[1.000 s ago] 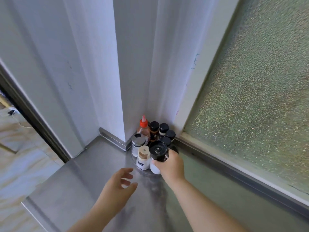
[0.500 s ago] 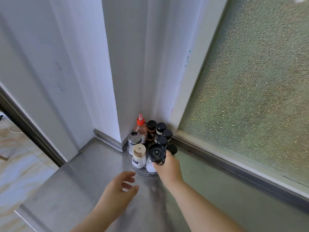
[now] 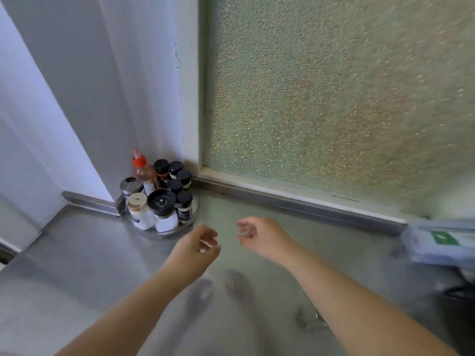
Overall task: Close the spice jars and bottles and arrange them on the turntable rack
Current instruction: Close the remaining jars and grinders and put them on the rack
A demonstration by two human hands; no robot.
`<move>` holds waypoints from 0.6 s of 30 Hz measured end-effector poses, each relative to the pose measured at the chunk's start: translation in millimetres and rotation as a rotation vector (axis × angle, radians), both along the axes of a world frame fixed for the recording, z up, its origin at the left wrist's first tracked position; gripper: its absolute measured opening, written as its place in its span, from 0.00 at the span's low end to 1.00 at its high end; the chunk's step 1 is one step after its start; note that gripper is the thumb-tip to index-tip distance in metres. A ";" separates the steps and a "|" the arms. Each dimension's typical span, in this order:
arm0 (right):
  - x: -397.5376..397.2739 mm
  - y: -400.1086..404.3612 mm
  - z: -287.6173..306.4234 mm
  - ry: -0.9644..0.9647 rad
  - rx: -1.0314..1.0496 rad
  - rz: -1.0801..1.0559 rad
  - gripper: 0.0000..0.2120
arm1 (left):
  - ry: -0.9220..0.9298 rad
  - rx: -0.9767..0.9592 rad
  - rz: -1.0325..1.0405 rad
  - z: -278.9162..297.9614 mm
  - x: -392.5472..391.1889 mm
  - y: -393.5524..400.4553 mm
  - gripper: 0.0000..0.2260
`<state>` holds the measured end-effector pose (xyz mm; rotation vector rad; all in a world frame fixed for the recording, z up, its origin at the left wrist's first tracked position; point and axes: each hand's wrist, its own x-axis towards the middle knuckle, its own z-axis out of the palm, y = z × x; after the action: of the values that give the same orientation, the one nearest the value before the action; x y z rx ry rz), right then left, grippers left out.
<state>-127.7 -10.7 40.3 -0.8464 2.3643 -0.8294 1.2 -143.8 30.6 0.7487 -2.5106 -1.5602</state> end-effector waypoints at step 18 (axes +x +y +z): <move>-19.9 291.8 -46.2 0.031 0.460 -0.275 0.27 | -0.282 0.009 -0.506 -63.8 -59.1 203.0 0.31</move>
<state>-147.6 281.1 -5.9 -0.3533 2.5838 -0.3390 -57.9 59.2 -33.3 0.3652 -3.0850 -1.7009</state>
